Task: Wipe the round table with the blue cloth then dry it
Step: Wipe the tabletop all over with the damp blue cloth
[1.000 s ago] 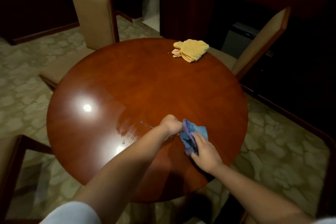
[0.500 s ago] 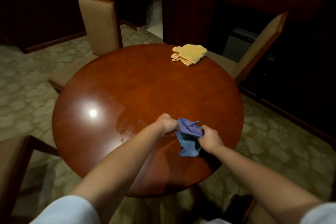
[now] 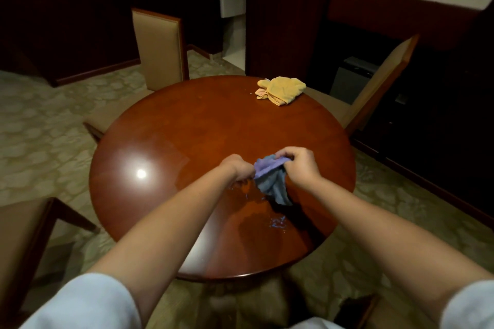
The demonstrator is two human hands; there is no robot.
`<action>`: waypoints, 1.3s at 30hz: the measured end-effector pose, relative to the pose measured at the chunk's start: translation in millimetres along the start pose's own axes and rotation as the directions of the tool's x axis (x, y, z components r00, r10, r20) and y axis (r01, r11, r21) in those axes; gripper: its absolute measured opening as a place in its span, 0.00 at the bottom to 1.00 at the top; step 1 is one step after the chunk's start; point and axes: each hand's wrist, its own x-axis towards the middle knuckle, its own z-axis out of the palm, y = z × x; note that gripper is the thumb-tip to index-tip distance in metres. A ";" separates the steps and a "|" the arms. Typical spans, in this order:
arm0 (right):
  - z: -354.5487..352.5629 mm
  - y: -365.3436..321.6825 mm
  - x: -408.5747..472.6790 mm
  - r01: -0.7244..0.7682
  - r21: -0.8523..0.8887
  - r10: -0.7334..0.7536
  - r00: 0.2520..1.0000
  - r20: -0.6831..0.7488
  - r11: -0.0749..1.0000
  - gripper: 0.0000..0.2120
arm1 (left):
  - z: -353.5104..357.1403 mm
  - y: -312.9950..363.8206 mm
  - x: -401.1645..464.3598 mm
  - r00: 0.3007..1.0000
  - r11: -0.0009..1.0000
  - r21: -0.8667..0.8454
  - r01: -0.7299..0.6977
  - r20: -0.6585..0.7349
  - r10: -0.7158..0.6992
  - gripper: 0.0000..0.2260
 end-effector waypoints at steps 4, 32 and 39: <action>-9.7 -7.5 1.4 0.030 -0.058 -0.026 0.998 0.057 0.998 0.15 | -9.0 -2.3 -1.5 0.991 0.999 0.023 -0.037 -0.125 0.040 0.14; -64.2 -42.1 15.7 0.190 0.013 -0.182 0.917 0.354 0.982 0.23 | -6.0 20.7 10.0 0.944 0.785 0.554 -0.277 0.002 0.331 0.18; -80.8 -24.9 21.4 0.400 -0.523 0.031 0.772 0.635 0.753 0.14 | -12.6 31.4 2.0 0.921 0.834 0.449 -0.319 -0.061 0.385 0.10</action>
